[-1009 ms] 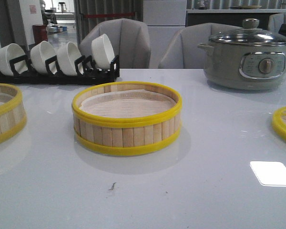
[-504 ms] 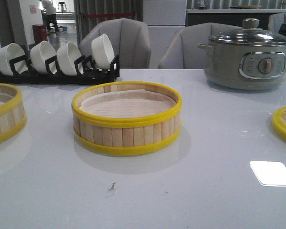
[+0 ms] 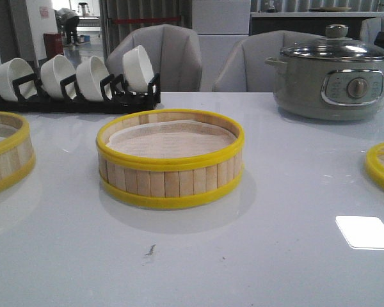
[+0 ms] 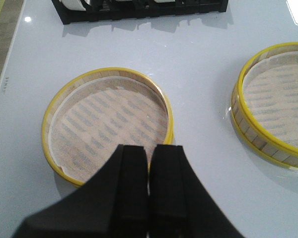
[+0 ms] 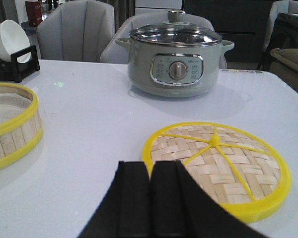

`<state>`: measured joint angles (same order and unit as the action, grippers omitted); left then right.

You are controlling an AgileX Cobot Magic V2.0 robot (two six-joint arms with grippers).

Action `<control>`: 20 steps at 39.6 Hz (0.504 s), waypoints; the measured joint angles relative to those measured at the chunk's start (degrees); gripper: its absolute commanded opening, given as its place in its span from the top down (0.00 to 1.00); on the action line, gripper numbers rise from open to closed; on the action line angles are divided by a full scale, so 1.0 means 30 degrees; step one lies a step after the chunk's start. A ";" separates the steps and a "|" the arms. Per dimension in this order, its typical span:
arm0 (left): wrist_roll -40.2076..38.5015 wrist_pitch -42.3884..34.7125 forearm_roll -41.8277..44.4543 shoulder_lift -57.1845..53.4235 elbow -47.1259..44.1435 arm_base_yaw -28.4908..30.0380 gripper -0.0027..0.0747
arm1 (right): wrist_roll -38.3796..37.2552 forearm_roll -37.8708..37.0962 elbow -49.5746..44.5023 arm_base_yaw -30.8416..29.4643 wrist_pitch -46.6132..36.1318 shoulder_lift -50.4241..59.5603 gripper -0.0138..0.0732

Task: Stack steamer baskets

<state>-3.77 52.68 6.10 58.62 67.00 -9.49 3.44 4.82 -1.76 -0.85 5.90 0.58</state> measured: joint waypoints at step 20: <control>0.0000 0.0000 0.0367 0.0000 0.0000 0.0000 0.85 | 0.0000 0.0000 0.0000 0.0000 0.0000 0.0000 0.81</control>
<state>-3.77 52.68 7.20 58.62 67.00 -9.49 3.44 4.82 -1.76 -0.85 5.90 0.58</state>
